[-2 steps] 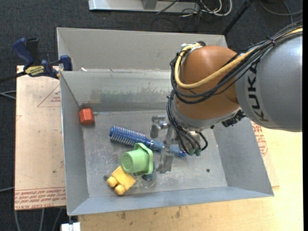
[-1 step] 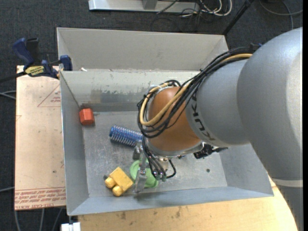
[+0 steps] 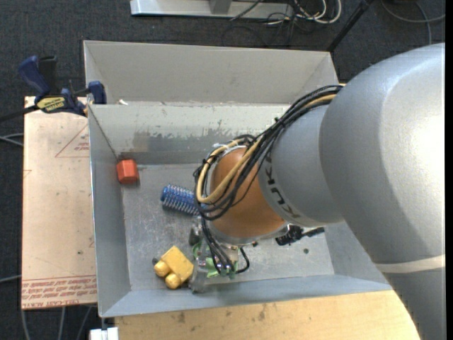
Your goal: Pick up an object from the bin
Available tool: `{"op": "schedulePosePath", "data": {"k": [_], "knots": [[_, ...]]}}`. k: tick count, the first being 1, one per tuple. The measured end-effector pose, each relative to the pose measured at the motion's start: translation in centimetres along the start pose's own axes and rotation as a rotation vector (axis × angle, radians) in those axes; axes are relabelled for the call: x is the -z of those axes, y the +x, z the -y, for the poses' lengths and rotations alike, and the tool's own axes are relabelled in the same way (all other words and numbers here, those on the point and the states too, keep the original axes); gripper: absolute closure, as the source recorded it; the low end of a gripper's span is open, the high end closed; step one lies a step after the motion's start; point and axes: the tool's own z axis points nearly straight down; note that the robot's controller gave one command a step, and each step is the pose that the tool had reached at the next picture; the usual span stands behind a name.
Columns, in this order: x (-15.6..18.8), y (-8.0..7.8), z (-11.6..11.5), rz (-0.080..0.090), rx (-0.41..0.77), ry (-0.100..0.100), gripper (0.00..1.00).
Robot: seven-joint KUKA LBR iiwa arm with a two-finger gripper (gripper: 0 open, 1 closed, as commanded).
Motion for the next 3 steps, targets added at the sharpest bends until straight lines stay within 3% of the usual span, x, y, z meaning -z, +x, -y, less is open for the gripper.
{"op": "schedulePosePath", "data": {"k": [1,2,3], "knots": [[0.0,-2.8,-2.1,-0.005,-0.052,0.001,0.0],[0.2,0.5,-7.5,0.005,0.359,-0.003,0.0],[0.0,0.7,-7.3,-0.007,0.357,0.001,1.0]]}}
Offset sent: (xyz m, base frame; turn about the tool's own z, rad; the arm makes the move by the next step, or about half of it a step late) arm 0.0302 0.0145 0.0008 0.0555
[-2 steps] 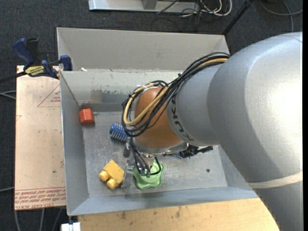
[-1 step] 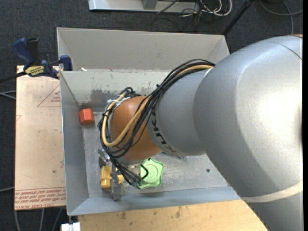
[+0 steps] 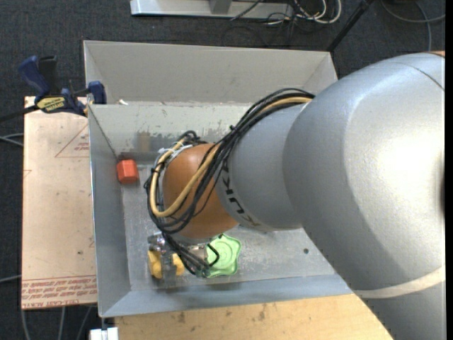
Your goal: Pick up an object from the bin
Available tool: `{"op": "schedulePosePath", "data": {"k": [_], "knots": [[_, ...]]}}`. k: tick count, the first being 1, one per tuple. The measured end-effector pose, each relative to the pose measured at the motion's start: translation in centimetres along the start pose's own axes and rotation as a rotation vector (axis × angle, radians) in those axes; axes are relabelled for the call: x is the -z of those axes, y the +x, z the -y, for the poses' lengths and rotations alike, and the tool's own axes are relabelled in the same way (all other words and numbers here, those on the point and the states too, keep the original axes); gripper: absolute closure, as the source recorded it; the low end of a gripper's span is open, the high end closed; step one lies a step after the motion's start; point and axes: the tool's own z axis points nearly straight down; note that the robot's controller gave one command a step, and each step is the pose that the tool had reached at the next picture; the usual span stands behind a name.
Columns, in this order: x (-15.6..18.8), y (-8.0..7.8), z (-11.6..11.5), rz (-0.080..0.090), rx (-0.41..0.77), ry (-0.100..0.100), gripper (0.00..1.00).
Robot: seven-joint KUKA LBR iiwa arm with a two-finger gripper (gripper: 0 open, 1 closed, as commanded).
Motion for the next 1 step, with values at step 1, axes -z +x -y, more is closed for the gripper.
{"op": "schedulePosePath", "data": {"k": [1], "knots": [[16.96,-0.74,-1.19,0.011,0.077,-0.002,1.0]]}}
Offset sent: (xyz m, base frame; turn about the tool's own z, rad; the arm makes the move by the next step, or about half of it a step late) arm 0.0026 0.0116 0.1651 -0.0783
